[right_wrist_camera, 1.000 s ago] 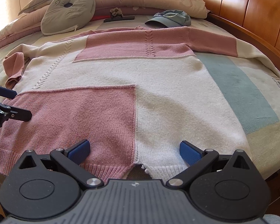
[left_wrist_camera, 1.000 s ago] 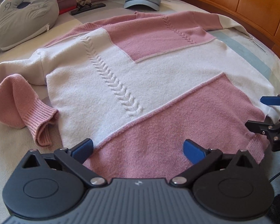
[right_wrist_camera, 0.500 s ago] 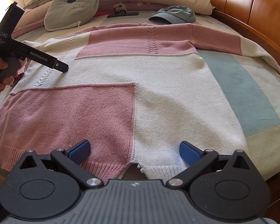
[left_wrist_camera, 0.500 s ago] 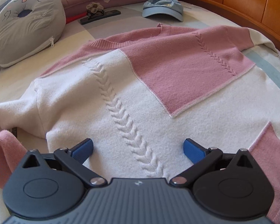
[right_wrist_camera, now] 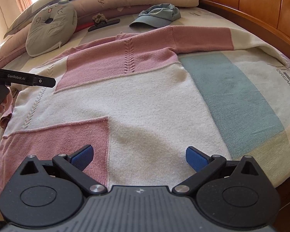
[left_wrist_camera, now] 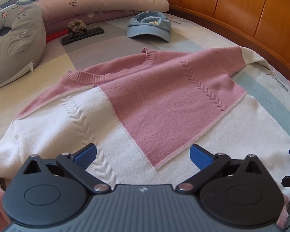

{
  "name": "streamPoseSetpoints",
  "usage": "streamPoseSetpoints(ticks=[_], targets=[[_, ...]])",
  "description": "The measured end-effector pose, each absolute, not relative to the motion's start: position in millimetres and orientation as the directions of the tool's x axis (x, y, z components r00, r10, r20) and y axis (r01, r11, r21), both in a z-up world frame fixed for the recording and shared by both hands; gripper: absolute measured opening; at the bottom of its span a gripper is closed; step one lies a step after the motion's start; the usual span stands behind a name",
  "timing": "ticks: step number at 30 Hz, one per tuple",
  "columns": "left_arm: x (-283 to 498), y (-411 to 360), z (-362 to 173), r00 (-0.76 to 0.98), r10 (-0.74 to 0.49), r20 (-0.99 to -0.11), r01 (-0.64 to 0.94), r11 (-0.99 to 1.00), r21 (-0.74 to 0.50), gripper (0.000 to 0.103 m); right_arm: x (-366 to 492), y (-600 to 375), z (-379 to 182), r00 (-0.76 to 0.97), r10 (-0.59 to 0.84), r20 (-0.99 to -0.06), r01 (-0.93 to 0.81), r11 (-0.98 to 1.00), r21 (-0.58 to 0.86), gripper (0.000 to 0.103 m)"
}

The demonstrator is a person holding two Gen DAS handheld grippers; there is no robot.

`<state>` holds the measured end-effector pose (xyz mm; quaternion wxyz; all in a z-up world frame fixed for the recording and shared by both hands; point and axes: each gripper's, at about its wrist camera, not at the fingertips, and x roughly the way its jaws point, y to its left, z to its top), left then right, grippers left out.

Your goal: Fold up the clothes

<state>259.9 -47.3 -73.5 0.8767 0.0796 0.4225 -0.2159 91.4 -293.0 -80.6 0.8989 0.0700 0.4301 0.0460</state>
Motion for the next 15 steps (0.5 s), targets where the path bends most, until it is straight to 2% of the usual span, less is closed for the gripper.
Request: streamPoseSetpoints(ticks=[7,12,15], targets=[[260,-45,-101,0.507,-0.313,-0.803,0.453,0.889,-0.06,0.102,100,-295,-89,0.607,0.136,-0.783,-0.021,0.988,0.155,0.103],[264,-38,-89,0.496,-0.274,-0.824,0.464,0.886,-0.016,0.102,107,-299,-89,0.607,0.134,-0.784,-0.008,0.987,0.162,0.103],[276,-43,-66,0.531,-0.286,-0.798,0.511,0.859,0.032,0.102,113,-298,-84,0.616,0.131,-0.777,-0.007,0.987,0.162,0.103]])
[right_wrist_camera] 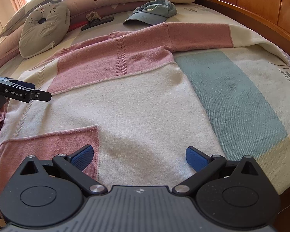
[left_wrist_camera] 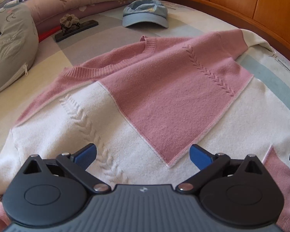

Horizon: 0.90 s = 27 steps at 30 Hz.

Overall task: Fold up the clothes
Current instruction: 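Bring the open right gripper to the pink ribbed collar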

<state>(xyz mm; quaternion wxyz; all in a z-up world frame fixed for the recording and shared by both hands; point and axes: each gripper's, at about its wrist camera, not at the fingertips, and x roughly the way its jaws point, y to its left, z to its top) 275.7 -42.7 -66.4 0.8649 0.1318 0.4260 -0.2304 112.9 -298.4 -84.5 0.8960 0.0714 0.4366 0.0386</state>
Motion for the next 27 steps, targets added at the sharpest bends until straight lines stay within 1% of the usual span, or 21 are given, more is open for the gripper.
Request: streamPoseSetpoints(ticks=[5,9,12,14,16,18,22,27], targets=[[305,-57,-31,0.586,-0.339,-0.736,0.566,0.821,0.073,0.102,118,-294,-79,0.632,0.136,-0.763,-0.004,0.985,0.172,0.103],[315,-69,-51,0.559,-0.326,-0.763,0.556,0.83,0.053,0.102,122,-289,-82,0.617,0.141,-0.774,-0.003,0.984,0.177,0.103],[296,-77,-77,0.52,-0.358,-0.775,0.616,0.786,0.051,0.102,130,-286,-79,0.615,0.122,-0.779,-0.02,0.99,0.139,0.103],[289,-81,-92,0.505,-0.351,-0.789,0.634,0.771,0.063,0.102,137,-284,-75,0.615,0.111,-0.781,-0.036,0.993,0.112,0.103],[292,-78,-101,0.49,-0.367,-0.791,0.628,0.777,0.029,0.103,150,-283,-71,0.614,0.114,-0.781,-0.064,0.993,0.095,0.103],[301,-72,-100,0.503,-0.365,-0.784,0.599,0.801,0.011,0.103,166,-280,-65,0.613,0.133,-0.779,-0.102,0.991,0.088,0.103],[319,-69,-91,0.558,-0.319,-0.766,0.549,0.834,0.053,0.102,203,-266,-54,0.612,0.161,-0.774,-0.183,0.981,0.06,0.103],[328,-74,-92,0.568,-0.376,-0.732,0.586,0.809,0.038,0.102,248,-245,-43,0.631,0.157,-0.76,-0.263,0.964,-0.019,0.103]])
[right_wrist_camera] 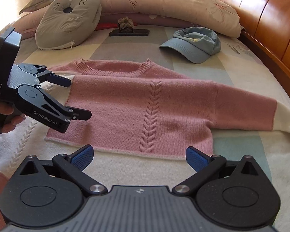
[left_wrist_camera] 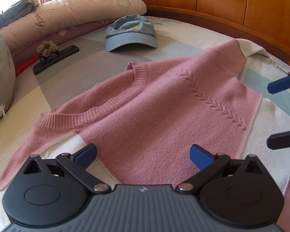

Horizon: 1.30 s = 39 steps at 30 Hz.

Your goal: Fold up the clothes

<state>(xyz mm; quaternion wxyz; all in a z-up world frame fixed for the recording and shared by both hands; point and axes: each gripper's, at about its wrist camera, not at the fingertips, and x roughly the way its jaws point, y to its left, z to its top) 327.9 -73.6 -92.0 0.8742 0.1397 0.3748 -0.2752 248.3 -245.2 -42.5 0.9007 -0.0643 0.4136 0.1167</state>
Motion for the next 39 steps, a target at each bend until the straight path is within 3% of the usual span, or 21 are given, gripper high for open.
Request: streamPoseSetpoints(ticks=[7,16,20,22,24,26,36,37,39], targets=[[328,-66,-109,0.551,-0.442,-0.708,0.624,0.782,-0.003,0.102,325,-244,-34,0.603,0.138,-0.786,-0.307,0.949,-0.068,0.103],[332,-44,-97,0.535,-0.423,-0.731,0.604,0.796,-0.019,0.102,428,-229,-41,0.586,0.126,-0.8,-0.334,0.937,-0.097,0.103],[333,-44,-100,0.542,-0.399,-0.74,0.594,0.804,0.002,0.102,470,-217,-47,0.608,0.05,-0.792,-0.318,0.93,-0.185,0.103],[333,-44,-100,0.543,-0.398,-0.739,0.593,0.805,0.002,0.102,485,-217,-52,0.598,0.041,-0.801,-0.309,0.933,-0.182,0.094],[333,-44,-100,0.544,-0.398,-0.739,0.593,0.805,0.003,0.102,496,-220,-55,0.577,0.061,-0.815,-0.312,0.938,-0.151,0.073],[333,-44,-100,0.545,-0.397,-0.738,0.592,0.806,0.004,0.102,500,-223,-59,0.56,0.088,-0.824,-0.33,0.936,-0.124,0.066],[334,-45,-101,0.548,-0.395,-0.738,0.591,0.807,0.007,0.102,477,-226,-86,0.542,0.16,-0.825,-0.455,0.881,-0.128,0.063],[334,-45,-102,0.547,-0.395,-0.738,0.591,0.807,0.006,0.102,475,-226,-87,0.548,0.167,-0.819,-0.46,0.879,-0.128,0.062],[334,-45,-102,0.547,-0.396,-0.738,0.591,0.807,0.005,0.102,473,-226,-88,0.541,0.194,-0.819,-0.471,0.876,-0.104,0.047]])
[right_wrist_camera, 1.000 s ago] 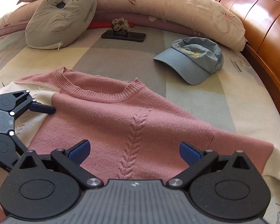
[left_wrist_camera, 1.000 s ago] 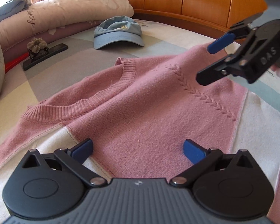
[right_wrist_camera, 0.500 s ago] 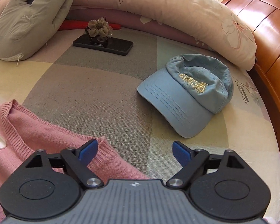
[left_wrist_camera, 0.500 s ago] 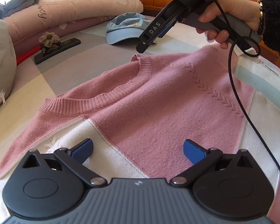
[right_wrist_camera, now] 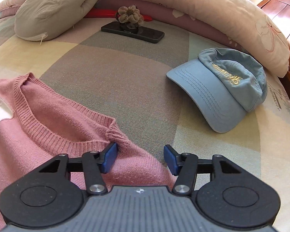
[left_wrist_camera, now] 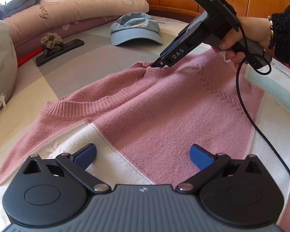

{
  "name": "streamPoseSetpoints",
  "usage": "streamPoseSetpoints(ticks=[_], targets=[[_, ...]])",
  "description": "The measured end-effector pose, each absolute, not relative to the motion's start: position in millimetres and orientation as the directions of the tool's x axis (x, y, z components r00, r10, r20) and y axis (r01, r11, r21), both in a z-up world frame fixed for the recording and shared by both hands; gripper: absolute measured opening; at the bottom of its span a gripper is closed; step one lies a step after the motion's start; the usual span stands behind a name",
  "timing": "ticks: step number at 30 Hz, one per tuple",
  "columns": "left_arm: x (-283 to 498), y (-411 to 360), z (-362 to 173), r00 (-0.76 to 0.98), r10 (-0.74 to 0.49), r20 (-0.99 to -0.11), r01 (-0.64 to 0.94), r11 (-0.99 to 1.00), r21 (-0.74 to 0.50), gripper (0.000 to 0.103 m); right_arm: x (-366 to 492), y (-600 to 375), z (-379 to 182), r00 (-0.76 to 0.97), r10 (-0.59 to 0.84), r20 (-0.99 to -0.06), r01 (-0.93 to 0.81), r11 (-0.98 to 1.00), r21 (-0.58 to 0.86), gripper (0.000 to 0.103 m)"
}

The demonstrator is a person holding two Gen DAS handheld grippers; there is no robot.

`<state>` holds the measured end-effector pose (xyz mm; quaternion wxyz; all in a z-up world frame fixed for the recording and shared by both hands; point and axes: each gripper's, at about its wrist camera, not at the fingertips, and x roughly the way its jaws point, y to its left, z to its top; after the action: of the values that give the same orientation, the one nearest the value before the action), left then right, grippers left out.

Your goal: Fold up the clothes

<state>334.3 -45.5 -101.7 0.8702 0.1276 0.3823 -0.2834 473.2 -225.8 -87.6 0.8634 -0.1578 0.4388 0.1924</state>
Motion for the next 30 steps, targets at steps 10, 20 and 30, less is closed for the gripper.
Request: streamPoseSetpoints(ticks=[10,20,30], targets=[[334,-41,-99,0.548,-0.411,-0.728,0.591,0.807,-0.01,0.102,474,-214,-77,0.598,0.176,-0.782,-0.473,0.865,-0.167,0.014],[335,-36,-95,0.548,-0.424,-0.722,0.586,0.809,-0.03,0.102,495,-210,-78,0.596,0.158,-0.787,-0.406,0.905,-0.125,0.021],[335,-33,-91,0.557,-0.425,-0.714,0.579,0.815,-0.033,0.102,449,-248,-57,0.508,0.165,-0.846,-0.291,0.957,0.012,0.027]])
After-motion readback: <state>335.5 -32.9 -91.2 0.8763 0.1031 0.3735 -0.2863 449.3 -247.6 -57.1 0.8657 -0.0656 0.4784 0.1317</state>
